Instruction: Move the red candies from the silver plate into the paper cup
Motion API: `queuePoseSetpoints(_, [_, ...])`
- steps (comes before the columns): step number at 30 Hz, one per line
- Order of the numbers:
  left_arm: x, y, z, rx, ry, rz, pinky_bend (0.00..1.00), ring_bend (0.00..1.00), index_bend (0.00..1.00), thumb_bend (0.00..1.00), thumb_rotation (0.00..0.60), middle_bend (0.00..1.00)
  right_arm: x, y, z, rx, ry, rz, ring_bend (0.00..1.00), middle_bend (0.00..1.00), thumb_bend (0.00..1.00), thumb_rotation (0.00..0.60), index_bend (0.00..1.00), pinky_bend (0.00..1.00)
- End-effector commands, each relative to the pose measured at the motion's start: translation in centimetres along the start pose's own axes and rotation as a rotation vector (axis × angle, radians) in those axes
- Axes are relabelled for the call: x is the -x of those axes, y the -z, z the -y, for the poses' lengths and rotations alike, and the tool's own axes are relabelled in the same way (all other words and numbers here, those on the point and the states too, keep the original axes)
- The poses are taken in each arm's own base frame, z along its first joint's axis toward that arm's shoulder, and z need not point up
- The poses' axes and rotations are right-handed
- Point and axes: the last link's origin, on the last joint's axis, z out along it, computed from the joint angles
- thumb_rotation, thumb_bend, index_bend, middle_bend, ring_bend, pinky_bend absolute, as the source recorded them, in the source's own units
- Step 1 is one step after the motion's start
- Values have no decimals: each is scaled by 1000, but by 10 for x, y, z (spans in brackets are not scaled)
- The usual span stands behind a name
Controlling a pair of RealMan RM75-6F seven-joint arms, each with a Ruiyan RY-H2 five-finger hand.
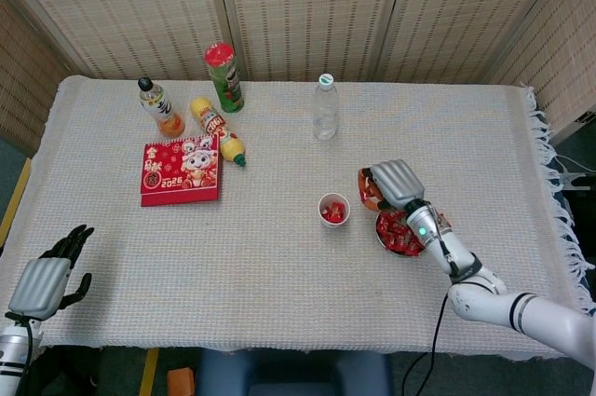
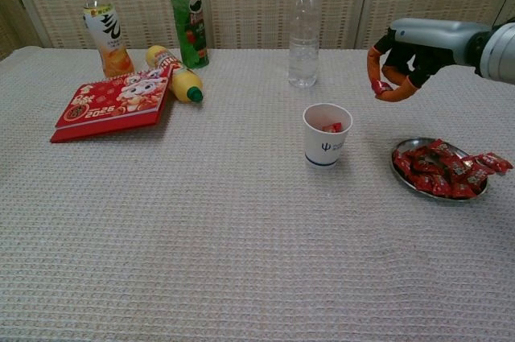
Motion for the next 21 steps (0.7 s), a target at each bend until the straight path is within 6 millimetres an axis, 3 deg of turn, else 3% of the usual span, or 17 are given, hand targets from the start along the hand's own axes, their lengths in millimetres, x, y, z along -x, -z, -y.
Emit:
queuePoseSetpoints(1, [-1,0,2,-6,5,-2,364,140,0,479,600,2,9,-12,22,-36,26,26,729,788,240,600,587,1000])
queuePoseSetpoints(11, [-5,3,5,-5,18,-12,365,140,0,480,600,3,25,-19,44,-70,21,53,729,788,240,600,542,1000])
queuePoseSetpoints(13, [-5,3,5,-5,20,-14,365,140,0,479,600,2,24,-18,43,-70,23,52,729,788,240,600,477,1000])
queuePoseSetpoints(17, [-5,3,5,-4,19,-15,365,140,0,480,600,3,23,-13,39,-66,22,61,717,788,240,600,255,1000])
queuePoseSetpoints(21, [-4,3,4,-2,15,-12,365,140,0,480,600,2,22,-7,30,-51,21,61,713,788,240,600,215,1000])
